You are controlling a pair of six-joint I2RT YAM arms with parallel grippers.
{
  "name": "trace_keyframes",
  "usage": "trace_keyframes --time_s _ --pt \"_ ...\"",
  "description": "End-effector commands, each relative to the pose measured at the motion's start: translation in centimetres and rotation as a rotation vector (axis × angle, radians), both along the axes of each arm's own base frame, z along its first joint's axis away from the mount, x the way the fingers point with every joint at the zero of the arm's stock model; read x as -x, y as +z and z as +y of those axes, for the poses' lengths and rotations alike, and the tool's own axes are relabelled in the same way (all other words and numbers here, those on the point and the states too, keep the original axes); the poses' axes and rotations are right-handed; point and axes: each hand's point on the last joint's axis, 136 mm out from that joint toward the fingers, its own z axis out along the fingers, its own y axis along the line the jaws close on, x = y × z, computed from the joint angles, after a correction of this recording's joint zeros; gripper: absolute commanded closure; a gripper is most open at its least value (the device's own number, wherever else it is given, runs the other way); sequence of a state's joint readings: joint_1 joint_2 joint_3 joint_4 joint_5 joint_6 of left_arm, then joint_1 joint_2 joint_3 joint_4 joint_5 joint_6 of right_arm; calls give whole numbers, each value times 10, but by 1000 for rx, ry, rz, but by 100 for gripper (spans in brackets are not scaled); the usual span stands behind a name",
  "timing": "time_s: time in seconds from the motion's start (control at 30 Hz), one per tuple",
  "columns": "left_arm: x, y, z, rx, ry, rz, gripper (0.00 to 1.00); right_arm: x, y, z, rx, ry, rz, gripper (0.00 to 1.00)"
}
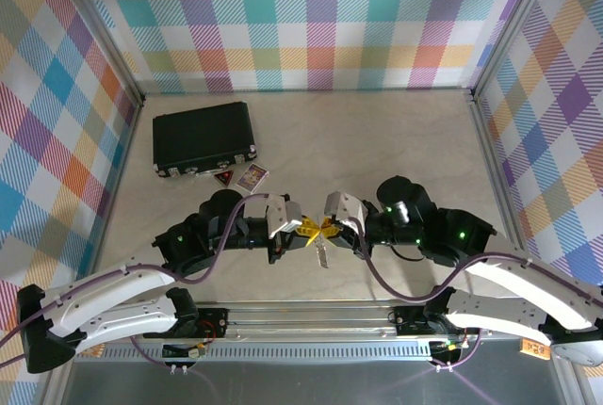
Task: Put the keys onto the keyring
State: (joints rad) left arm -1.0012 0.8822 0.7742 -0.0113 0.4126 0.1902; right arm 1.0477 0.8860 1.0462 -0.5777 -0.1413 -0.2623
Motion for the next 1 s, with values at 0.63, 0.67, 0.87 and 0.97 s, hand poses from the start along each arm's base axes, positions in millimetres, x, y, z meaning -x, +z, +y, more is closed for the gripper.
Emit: trace_keyframes --time_s 0.63,0.67,0.87,0.97 --pt "21 49 -1 262 -100 -24 100 21 33 -3 -162 57 35 73" --pt "21 49 0 258 -99 -27 100 22 33 -4 -161 60 35 73" --pt "20 49 0 245 -93 -35 100 28 33 -8 -148 82 37 66" --pt "21 51 -1 243 -100 -35 100 27 34 -9 -147 74 34 66"
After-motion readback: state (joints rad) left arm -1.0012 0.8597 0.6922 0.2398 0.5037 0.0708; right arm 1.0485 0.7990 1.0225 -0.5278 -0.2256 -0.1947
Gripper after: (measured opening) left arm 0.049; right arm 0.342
